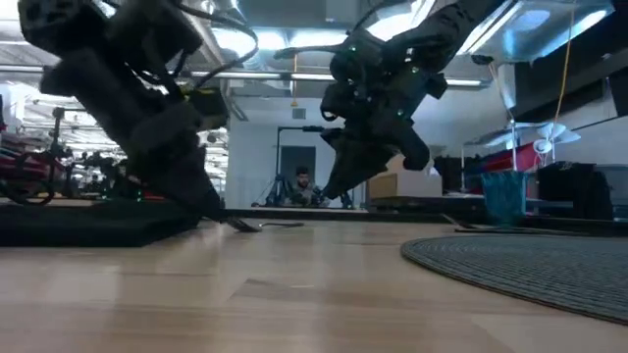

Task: Set table place
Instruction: Put the black fork on the black table napkin

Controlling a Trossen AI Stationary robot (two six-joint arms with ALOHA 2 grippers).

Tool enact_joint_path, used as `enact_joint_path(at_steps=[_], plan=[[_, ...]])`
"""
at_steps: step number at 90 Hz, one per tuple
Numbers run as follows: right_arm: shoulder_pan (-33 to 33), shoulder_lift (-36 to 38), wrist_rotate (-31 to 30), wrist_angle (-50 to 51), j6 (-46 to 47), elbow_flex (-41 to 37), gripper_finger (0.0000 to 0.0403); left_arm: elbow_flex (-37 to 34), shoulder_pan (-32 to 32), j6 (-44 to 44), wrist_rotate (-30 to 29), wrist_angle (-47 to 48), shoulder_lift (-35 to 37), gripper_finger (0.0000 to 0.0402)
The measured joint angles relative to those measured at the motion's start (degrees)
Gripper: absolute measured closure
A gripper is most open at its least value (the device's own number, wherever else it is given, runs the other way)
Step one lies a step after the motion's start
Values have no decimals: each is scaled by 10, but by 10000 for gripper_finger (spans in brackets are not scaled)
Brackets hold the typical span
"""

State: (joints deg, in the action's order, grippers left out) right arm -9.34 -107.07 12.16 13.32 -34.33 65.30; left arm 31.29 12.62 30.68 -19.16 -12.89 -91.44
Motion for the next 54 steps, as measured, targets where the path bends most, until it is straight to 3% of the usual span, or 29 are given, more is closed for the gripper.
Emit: enact_joint_path(at_steps=[27,54], plan=[[0,0,-19,-35,-20,0,400,96,-6,-70,1,61,-38,402],[-9,-6,-21,-169,-50,1,400,106,-7,-47,-12,140,-29,402]])
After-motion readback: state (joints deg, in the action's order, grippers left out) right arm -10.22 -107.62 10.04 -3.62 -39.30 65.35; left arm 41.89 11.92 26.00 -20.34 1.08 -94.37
